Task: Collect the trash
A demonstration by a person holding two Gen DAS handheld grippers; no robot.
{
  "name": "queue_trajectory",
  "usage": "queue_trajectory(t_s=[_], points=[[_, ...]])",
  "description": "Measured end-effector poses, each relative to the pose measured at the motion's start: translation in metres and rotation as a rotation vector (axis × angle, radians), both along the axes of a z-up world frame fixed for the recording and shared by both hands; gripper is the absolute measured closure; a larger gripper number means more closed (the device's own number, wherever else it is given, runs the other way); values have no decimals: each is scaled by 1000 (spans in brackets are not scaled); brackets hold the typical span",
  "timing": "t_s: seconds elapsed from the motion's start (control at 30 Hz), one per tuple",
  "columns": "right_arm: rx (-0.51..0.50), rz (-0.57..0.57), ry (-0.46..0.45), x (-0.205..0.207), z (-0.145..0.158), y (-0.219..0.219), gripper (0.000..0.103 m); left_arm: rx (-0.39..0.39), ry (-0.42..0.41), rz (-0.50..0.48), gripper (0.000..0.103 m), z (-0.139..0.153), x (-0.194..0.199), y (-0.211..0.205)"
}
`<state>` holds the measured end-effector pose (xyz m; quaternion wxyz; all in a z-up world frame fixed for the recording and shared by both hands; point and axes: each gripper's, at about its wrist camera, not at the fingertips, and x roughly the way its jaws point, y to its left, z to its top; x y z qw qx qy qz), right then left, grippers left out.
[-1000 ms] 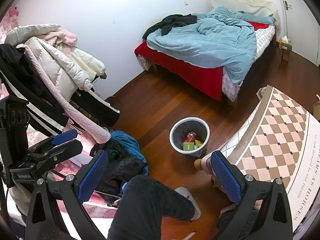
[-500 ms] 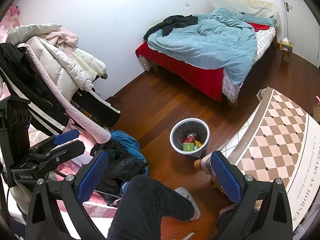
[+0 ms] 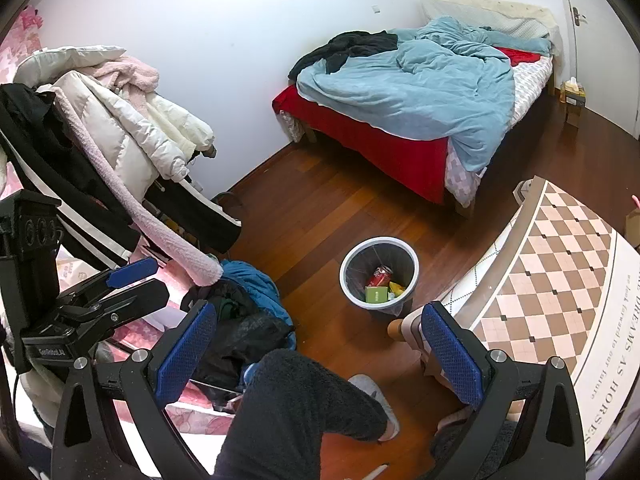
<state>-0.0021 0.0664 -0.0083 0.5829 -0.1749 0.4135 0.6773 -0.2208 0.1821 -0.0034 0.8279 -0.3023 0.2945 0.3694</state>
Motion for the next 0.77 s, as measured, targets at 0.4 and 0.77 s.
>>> queue_trajectory(t_s=[0.4,0.77], points=[[-2,3,-2,1,1,-2,0,1,-1,-6,0,3,-2,0],[-10,24,1,1,-2,-7,0,-9,-11,-11,0,2,-8,1]])
